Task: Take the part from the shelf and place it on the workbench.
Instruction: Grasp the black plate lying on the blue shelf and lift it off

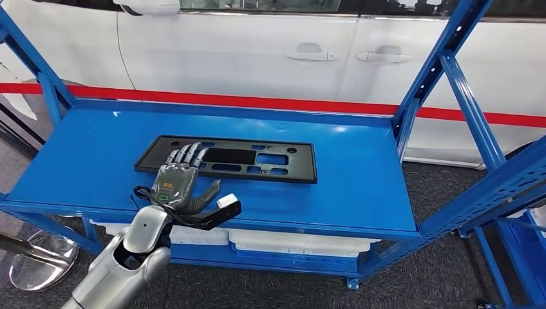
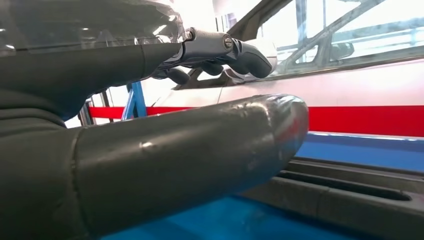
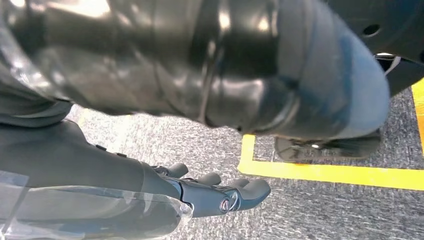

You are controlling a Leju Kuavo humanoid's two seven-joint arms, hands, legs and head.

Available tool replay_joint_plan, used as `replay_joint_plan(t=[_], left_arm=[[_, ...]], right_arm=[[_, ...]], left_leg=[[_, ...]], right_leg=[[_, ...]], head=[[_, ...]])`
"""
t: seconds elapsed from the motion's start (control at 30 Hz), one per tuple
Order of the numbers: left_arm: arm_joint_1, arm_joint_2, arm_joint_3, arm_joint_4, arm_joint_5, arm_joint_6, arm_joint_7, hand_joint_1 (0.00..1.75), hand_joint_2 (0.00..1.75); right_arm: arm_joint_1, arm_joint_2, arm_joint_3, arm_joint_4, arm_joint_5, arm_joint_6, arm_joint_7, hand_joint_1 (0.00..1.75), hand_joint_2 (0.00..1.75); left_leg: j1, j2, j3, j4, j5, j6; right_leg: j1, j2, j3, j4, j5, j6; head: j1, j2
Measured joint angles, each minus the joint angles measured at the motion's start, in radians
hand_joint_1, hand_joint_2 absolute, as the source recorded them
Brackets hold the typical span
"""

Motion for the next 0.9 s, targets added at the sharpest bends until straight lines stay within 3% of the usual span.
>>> replay_joint_plan(t=[0.07,0.1,0.17,0.37,0.5,0.63,0.9], left_arm=[[0.001,0.0,0.0,0.0,-0.001,0.0,-0.001,0.0,0.0],[0.001,0.001,0.0,0.0,-0.004,0.001,-0.004,0.0,0.0],[0.0,0.003,-0.001,-0.002,-0.014,0.005,-0.015,0.0,0.0],[0.0,0.009,-0.005,-0.002,-0.034,0.013,-0.032,0.0,0.0],[0.0,0.01,-0.006,-0.002,-0.036,0.01,-0.03,0.0,1.75],[0.0,0.01,-0.009,-0.002,-0.032,-0.002,-0.027,0.0,1.75],[0.001,0.01,-0.012,-0.002,-0.019,-0.003,-0.032,0.0,1.75]], right_arm=[[0.001,-0.001,0.0,0.0,-0.001,0.0,0.0,0.0,0.0],[0.0,-0.002,0.0,0.0,-0.001,0.001,0.0,0.0,0.0],[0.0,-0.002,0.0,0.0,-0.002,0.003,-0.002,0.0,0.0],[0.001,-0.003,0.0,0.0,-0.002,0.01,-0.004,0.0,0.0],[0.0,-0.003,0.0,0.0,-0.002,0.01,-0.004,0.0,0.0],[0.0,-0.003,0.0,0.0,-0.002,0.008,-0.005,0.0,0.0],[0.0,-0.003,0.0,0.002,-0.002,0.003,-0.006,0.0,0.0]], left_leg=[[0.0,-0.002,0.016,0.003,-0.014,-0.007],[-0.002,-0.003,0.02,0.007,-0.021,-0.013],[-0.006,-0.004,0.02,0.014,-0.03,-0.021],[-0.005,-0.002,0.025,0.008,-0.035,-0.018],[-0.005,-0.002,0.027,0.003,-0.035,-0.021],[-0.003,-0.002,0.027,0.002,-0.035,-0.033],[-0.005,-0.002,0.027,0.004,-0.035,-0.034]], right_leg=[[-0.003,0.0,0.044,-0.123,0.087,-0.002],[-0.002,0.0,0.066,-0.179,0.112,-0.005],[0.0,0.002,0.085,-0.225,0.117,-0.013],[0.004,0.006,0.085,-0.231,0.108,-0.026],[0.006,0.006,0.085,-0.231,0.106,-0.03],[0.007,0.006,0.085,-0.229,0.105,-0.031],[0.005,0.005,0.087,-0.229,0.106,-0.031]], head=[[0.0,0.0],[0.0,0.0],[0.0,0.0],[0.0,0.0],[0.0,0.0],[0.0,0.0],[0.0,0.0]])
